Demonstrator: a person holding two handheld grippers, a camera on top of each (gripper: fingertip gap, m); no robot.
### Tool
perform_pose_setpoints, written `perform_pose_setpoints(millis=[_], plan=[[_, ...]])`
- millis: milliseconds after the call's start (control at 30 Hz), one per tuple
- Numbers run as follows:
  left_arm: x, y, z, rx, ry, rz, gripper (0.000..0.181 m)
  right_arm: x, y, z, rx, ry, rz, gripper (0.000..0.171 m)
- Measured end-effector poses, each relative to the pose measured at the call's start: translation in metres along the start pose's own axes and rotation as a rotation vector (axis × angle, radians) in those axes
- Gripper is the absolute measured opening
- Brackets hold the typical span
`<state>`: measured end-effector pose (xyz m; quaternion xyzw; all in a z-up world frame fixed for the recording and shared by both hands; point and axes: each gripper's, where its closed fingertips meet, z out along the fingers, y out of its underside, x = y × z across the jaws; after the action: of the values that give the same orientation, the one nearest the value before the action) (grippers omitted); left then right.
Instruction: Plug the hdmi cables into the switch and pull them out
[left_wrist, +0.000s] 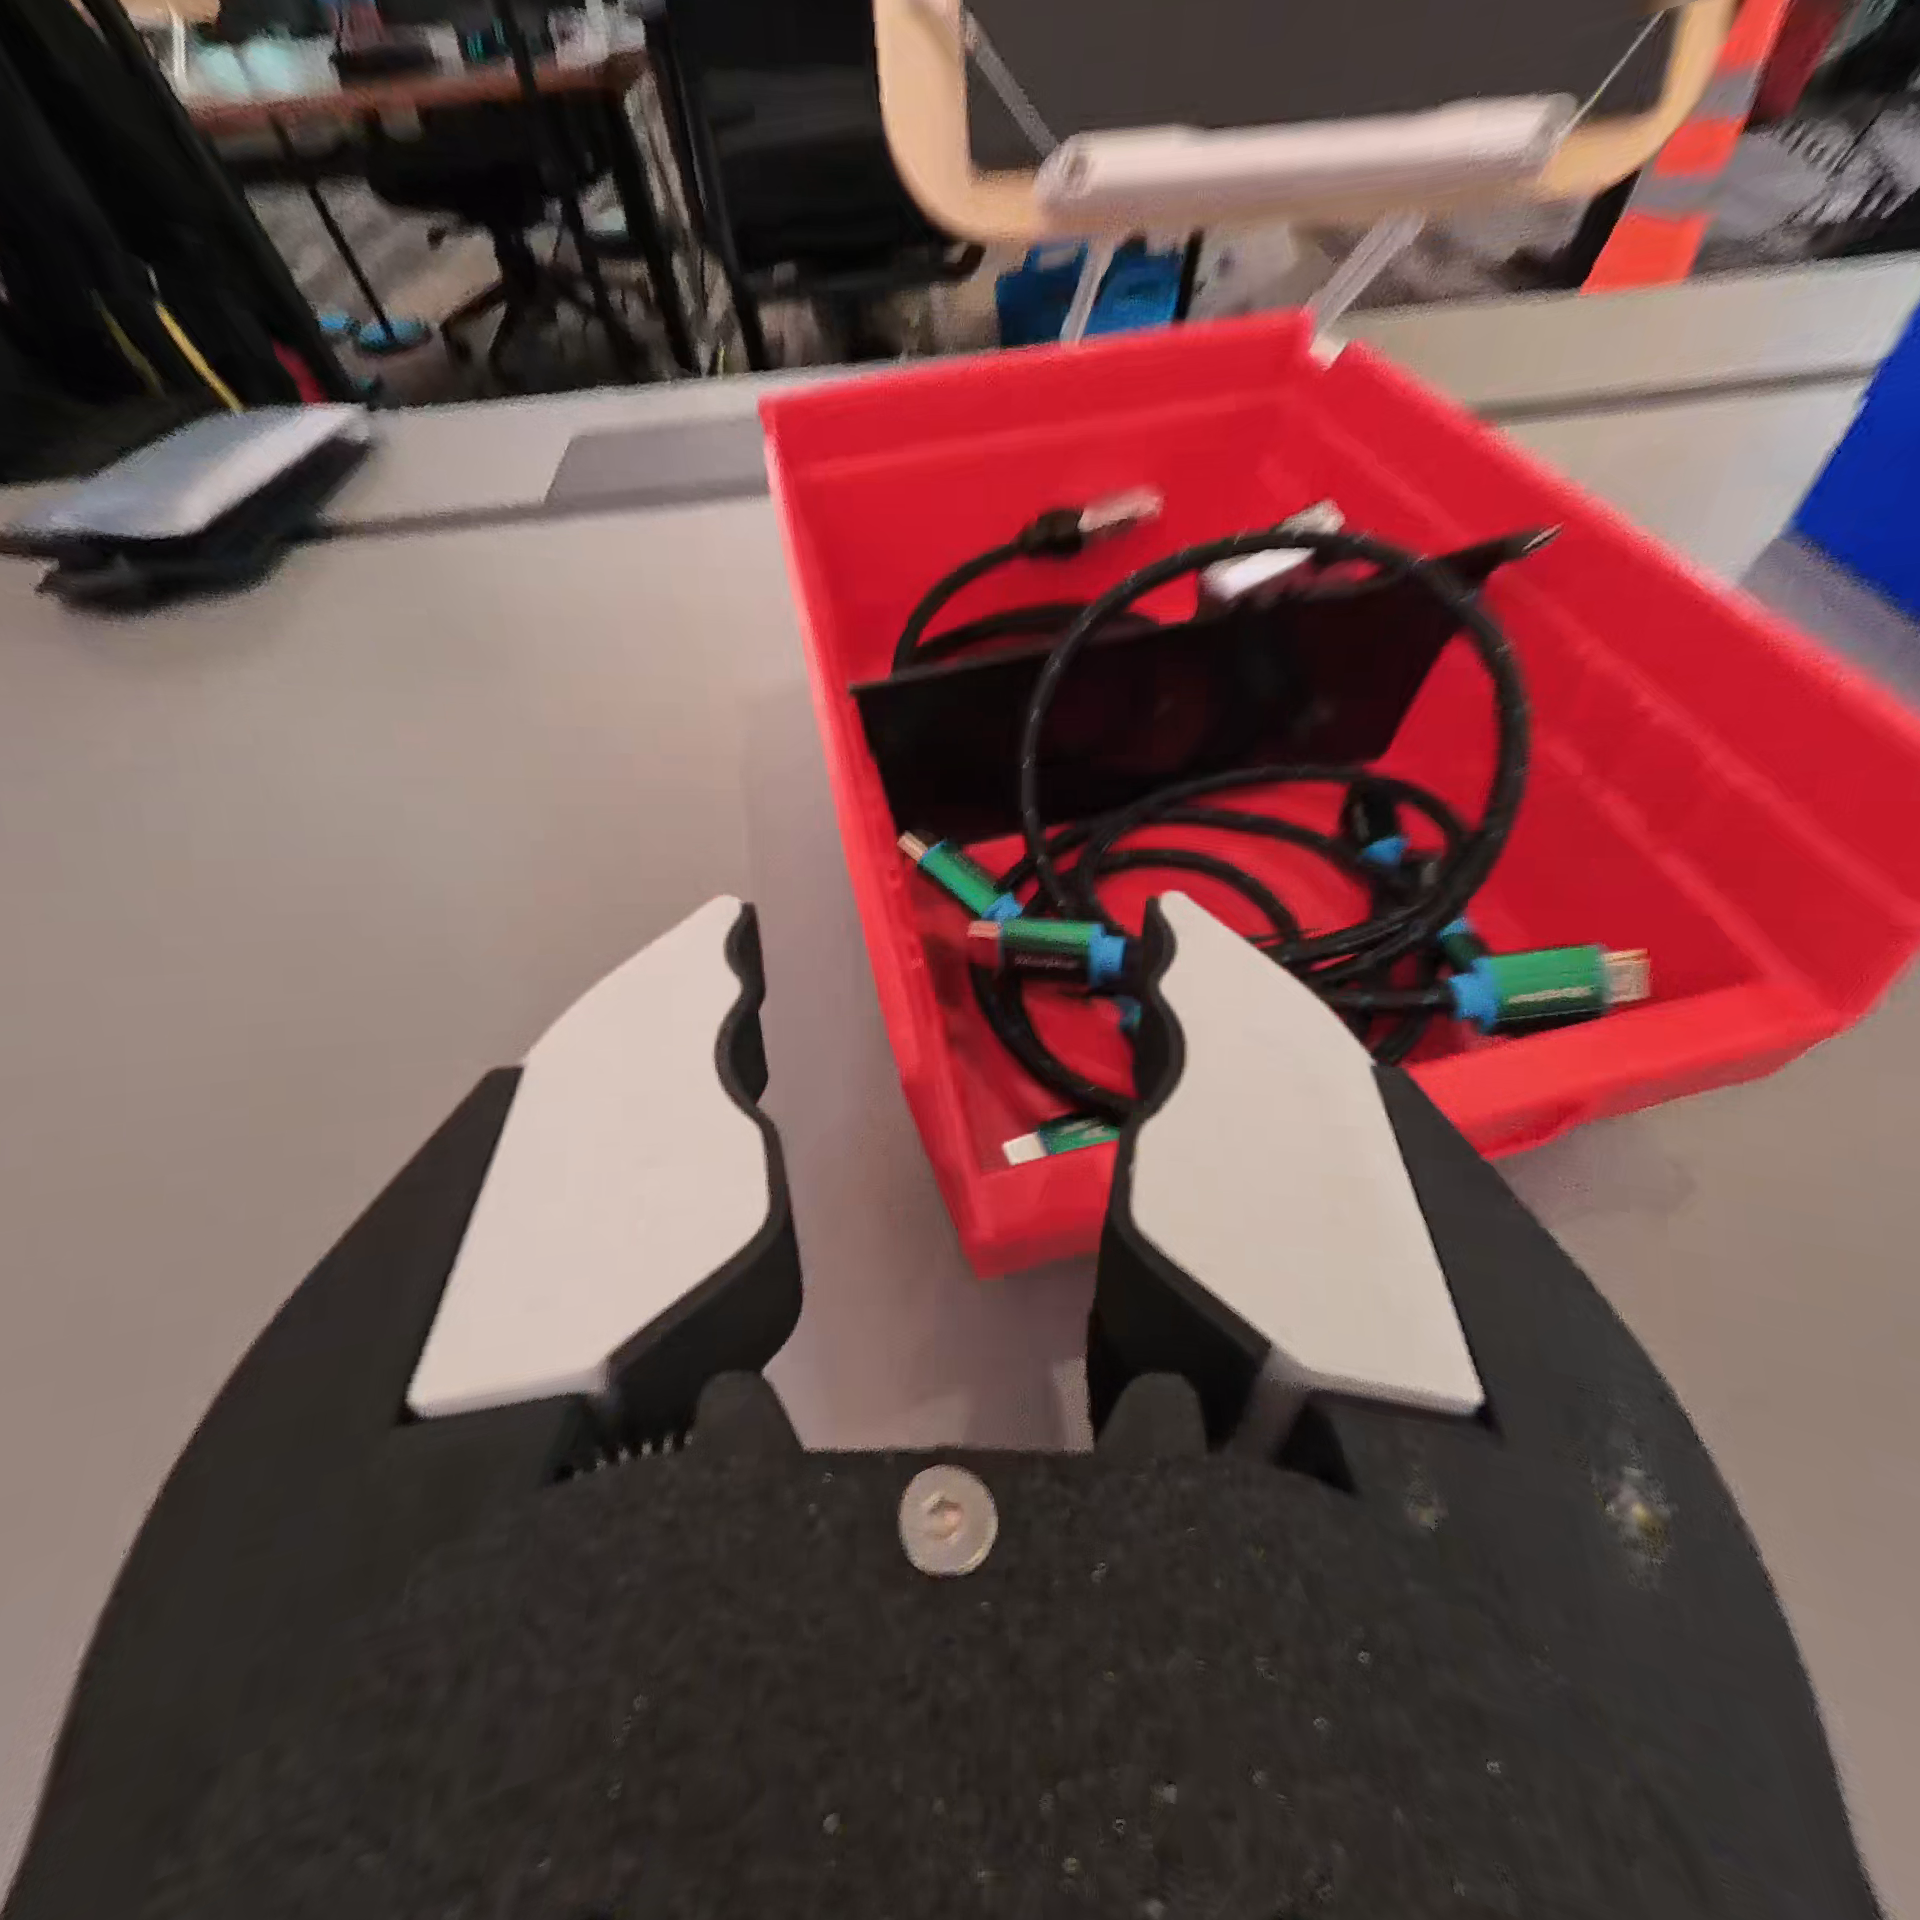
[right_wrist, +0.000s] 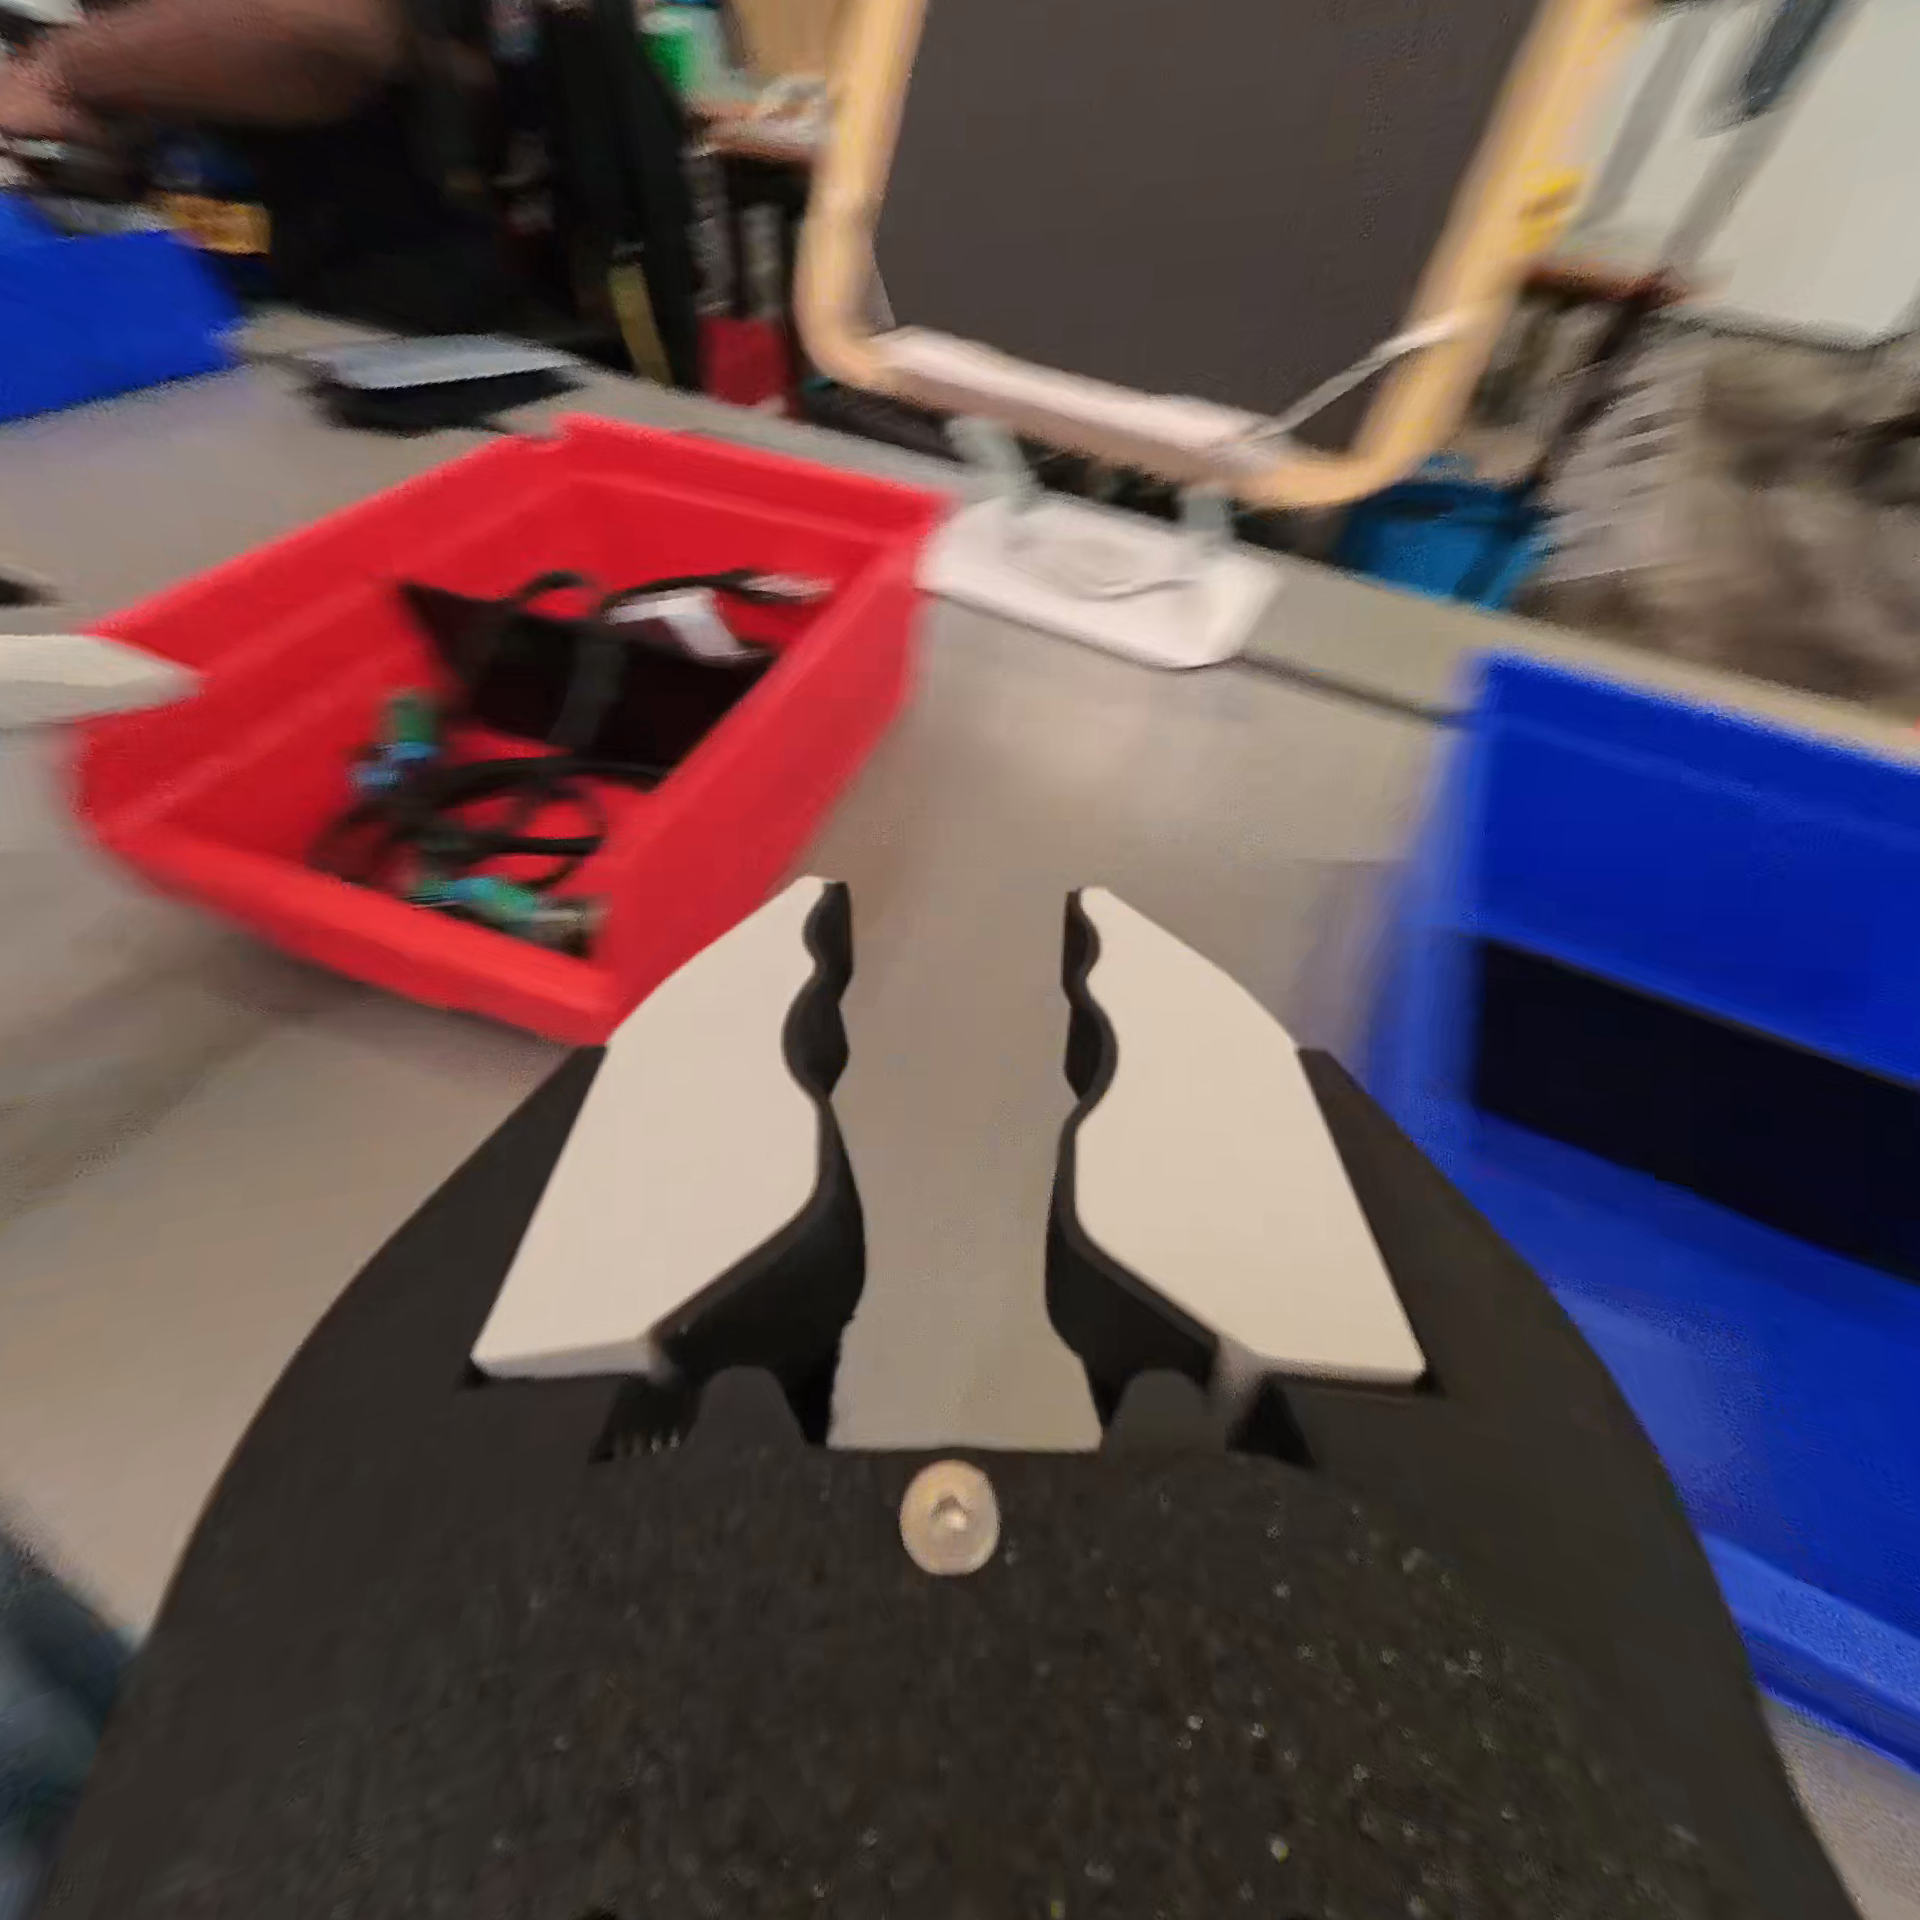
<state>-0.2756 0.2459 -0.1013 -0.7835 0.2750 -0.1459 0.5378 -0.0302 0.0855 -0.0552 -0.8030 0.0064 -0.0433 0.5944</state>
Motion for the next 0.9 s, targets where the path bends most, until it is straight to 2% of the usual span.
perform_pose_setpoints(millis=[67,100,200,267,300,333,367,433,633,900], plan=[[0.004,0.011,0.011,-0.046,0.024,-0.013,0.066,-0.060,0.012,0.032,-0.068,-0.094,0.030,0.047],[0.007,0.015,0.016,-0.064,0.041,-0.026,0.063,-0.076,0.019,0.047,-0.102,-0.081,0.032,0.051],[0.009,0.028,0.029,-0.133,0.052,-0.036,0.048,-0.089,0.035,0.081,-0.196,0.058,0.011,0.049],[0.008,0.027,0.031,-0.140,0.073,-0.090,0.044,-0.088,0.043,0.096,-0.242,0.143,0.013,0.041],[0.005,0.027,0.031,-0.145,0.076,-0.121,0.036,-0.089,0.048,0.102,-0.275,0.169,0.032,0.030],[-0.001,0.027,0.031,-0.152,0.075,-0.148,0.025,-0.088,0.054,0.107,-0.307,0.200,0.050,0.020],[-0.007,0.027,0.031,-0.154,0.075,-0.165,0.008,-0.086,0.057,0.110,-0.322,0.223,0.058,0.018],[-0.014,0.027,0.032,-0.161,0.070,-0.144,0.006,-0.087,0.055,0.110,-0.321,0.230,0.108,0.005],[-0.034,0.024,0.027,-0.160,0.027,-0.106,0.004,-0.105,0.050,0.116,-0.298,0.235,0.164,0.003],[-0.123,0.011,0.014,-0.091,-0.008,-0.101,0.004,-0.182,0.010,0.144,-0.198,0.179,0.147,0.004]])
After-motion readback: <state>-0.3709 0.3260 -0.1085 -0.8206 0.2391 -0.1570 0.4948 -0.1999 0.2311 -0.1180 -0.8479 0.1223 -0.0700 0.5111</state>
